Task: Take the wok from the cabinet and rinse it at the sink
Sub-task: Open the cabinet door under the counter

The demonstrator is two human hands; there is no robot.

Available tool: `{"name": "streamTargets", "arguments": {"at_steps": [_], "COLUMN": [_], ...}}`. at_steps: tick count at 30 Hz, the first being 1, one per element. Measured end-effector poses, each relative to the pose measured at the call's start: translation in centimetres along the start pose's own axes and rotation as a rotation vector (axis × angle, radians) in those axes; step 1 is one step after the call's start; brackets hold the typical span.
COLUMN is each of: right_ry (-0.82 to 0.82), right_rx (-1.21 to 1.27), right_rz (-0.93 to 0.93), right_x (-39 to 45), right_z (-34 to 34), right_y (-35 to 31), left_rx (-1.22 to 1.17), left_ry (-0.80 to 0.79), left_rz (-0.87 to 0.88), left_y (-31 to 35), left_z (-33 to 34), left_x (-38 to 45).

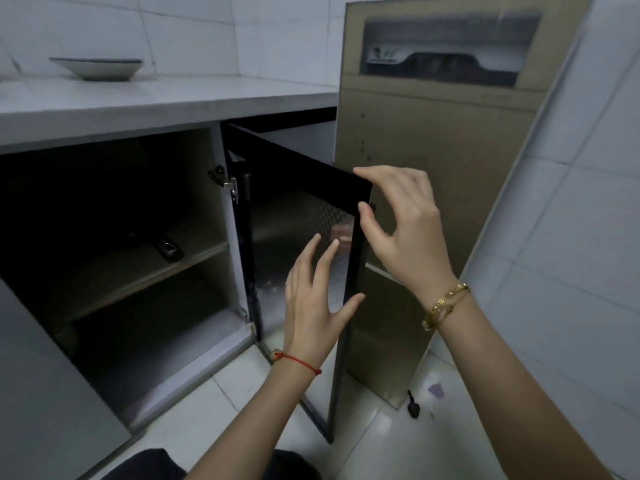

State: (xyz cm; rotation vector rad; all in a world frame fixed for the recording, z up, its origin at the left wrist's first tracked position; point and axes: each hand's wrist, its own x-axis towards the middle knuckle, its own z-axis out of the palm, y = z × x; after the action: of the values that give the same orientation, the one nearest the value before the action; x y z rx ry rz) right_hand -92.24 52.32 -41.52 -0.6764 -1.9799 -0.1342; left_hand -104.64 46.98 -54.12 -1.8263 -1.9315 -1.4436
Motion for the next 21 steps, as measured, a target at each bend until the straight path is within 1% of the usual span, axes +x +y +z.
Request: {"name": "streamTargets", "arguments": {"at_steps": [3,9,15,21], "right_ry": [-0.014,-0.056,0.003,0.040], "right_rx": [-0.097,-0.278,-0.382,-0.445], "right_rz": [0.008,0.006,-0.001,0.024], "right_x": [0.5,2.0,2.5,2.9], "right_z": [-0.2,-0.1,0.8,1.6], "right_y": [2.2,6.4,8.3,9.4], "left_rx": [0.028,0.078,0.069,0.183], "left_ry": [0.006,-0.047,-0.145,-0.269], "left_rz": [0.014,-0.022,0.041,0.086], "left_y": [1.1,2.4,1.2,0.1], "left_z": [2.9,7.2,8.5,9.1], "left_x": [1.4,4.1,5.2,6.2]}}
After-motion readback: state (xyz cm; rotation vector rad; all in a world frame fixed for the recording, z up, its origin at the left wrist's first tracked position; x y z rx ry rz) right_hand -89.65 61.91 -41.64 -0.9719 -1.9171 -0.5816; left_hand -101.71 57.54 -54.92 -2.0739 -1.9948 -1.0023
